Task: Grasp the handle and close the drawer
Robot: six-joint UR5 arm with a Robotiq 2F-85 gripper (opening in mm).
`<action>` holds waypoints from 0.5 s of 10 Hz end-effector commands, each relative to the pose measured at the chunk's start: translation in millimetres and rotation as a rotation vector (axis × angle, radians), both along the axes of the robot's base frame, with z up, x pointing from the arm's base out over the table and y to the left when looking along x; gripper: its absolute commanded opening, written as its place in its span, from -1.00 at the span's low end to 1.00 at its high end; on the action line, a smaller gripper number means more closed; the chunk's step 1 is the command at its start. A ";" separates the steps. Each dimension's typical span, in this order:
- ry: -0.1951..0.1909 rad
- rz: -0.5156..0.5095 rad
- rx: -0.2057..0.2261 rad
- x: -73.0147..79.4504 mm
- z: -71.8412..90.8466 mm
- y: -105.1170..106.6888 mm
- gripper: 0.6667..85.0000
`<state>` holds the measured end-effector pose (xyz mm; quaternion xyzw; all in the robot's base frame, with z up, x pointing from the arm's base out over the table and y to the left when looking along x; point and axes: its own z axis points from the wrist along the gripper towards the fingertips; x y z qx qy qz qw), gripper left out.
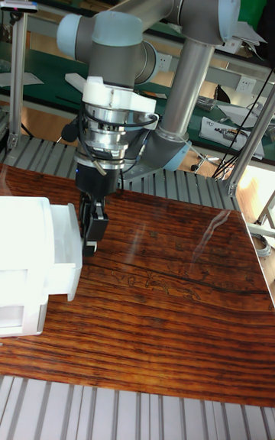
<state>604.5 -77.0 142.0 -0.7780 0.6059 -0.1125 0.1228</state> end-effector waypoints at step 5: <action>0.047 -0.072 0.047 -13.7 -3.3 1.9 -0.23</action>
